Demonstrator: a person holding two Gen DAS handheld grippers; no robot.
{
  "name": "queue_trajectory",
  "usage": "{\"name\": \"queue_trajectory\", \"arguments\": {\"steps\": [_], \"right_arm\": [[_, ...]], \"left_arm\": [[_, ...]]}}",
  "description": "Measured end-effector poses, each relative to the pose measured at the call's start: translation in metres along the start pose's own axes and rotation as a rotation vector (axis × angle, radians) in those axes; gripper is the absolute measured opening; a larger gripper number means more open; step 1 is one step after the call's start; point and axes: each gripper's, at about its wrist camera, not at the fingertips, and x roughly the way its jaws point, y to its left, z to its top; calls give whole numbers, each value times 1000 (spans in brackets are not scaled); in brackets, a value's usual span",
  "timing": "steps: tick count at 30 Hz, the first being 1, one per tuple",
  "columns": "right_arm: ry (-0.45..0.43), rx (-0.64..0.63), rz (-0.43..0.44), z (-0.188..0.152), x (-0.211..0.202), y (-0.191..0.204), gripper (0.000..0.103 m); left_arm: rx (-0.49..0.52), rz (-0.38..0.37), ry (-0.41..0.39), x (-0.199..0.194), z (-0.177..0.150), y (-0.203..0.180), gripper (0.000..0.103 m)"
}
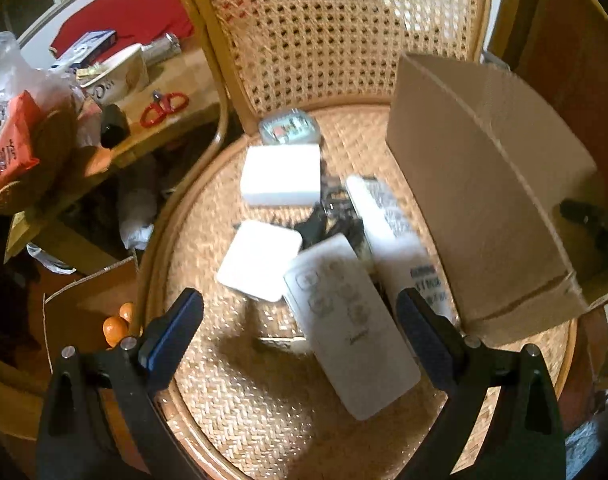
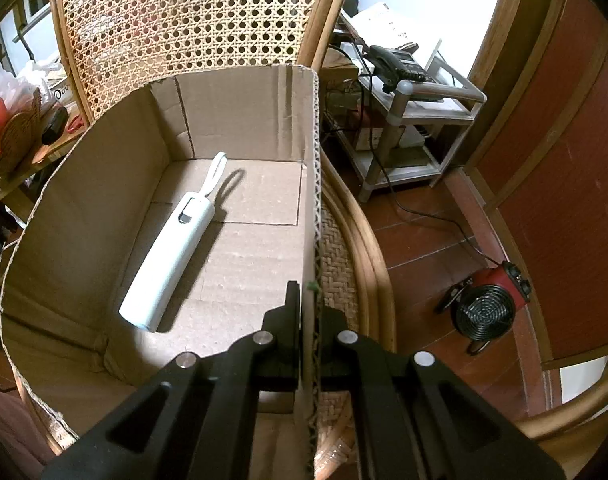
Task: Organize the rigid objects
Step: 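Open the left tool to release the stick device inside the box, then grasp the white Midea remote control with the left tool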
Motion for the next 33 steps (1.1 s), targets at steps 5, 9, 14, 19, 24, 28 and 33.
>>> {"name": "queue_trajectory", "arguments": {"steps": [5,9,14,19,24,28,33], "right_arm": [[1,-1,0,0,0,-1,5],[-1,-2,-1,0,0,0,5],[-1,-1,-1,0,0,0,5],[-2,-4,-4,0,0,0,5],[-2,-7,-3,-1,0,0,5],[-2,-11,-3,-2,0,1,5],[-2,-10,-4,-2,0,2,5]], "left_arm": [[6,23,31,10,-4,-3,96],[-34,-18,46,16,-4,1,96],[-41,-40,58,21,-4,-1,96],[-29,-13,43,22,-7,-4,97],[-14,3,57,21,-9,-2,98],[6,31,59,21,-13,-3,98],[44,-17,63,21,-17,-9,67]]}}
